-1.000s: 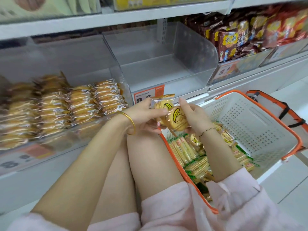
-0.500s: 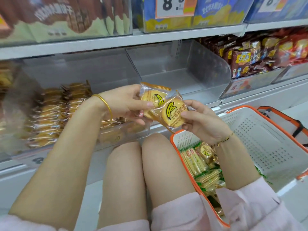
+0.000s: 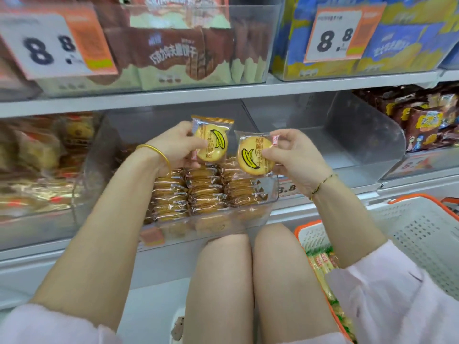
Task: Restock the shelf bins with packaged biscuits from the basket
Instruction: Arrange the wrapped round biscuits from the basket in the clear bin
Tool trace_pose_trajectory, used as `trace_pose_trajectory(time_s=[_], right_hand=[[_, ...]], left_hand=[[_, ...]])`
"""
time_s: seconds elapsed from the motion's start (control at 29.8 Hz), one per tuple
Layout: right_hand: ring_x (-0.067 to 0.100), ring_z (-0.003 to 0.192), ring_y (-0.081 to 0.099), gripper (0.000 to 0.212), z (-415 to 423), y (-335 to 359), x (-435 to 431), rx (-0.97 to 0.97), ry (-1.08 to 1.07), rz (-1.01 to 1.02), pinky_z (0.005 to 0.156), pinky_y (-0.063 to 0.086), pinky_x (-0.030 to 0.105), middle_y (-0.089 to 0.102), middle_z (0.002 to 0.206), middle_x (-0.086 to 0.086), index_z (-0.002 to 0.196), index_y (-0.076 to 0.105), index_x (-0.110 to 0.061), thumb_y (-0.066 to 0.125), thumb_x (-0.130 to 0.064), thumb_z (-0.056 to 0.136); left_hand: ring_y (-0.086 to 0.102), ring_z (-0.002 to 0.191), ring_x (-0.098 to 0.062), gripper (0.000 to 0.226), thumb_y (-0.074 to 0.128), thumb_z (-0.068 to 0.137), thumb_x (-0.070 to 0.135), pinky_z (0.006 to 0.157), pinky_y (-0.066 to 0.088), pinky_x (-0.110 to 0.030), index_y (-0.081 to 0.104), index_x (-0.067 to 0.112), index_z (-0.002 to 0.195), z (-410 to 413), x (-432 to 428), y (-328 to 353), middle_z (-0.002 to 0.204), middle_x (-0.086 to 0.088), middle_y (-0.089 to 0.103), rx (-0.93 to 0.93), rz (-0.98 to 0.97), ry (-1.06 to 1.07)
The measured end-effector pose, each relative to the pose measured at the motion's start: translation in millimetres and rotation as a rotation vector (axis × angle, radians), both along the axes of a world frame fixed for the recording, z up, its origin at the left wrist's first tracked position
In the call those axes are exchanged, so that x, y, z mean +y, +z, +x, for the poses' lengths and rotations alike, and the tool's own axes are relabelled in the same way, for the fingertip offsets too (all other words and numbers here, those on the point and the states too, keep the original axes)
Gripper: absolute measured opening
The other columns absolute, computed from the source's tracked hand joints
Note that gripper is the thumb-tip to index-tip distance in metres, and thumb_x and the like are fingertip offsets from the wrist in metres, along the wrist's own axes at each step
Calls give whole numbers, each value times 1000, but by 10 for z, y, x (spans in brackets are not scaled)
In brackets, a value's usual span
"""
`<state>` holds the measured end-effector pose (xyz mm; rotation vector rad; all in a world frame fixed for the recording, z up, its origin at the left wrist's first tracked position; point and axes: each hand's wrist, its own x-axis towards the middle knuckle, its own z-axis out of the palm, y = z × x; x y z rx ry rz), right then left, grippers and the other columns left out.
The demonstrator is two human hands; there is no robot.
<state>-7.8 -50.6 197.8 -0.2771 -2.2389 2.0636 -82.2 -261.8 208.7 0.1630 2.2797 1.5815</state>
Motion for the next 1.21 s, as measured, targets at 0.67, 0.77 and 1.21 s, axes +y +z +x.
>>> trace_pose_trajectory(time_s=[0.67,0.77,1.21], right_hand=[[33,101,56,37,-1018,-193,-630,192,26,1494,68,39,34,63,102,15,116,52,-7,47,7,82],[33,100,54,34,-1053,-303,-671,137,18,1527,69,34,33,62,101,16,114,52,-3,48,8,82],[32,107,56,38,-1269,-576,-723,-116,286,1472,75,45,34,58,117,14,123,53,-11,45,1,88]], left_hand=[[53,109,-33,30,54,91,28,98,40,-42,49,20,120,-769,71,-598,117,-11,60,479,-836,17],[46,119,-33,31,53,93,27,102,32,-43,48,23,123,-773,56,-710,124,-10,55,522,-982,-27],[43,114,-29,44,39,86,4,100,26,-44,45,21,126,-755,3,-720,113,-11,55,460,-1209,-307]])
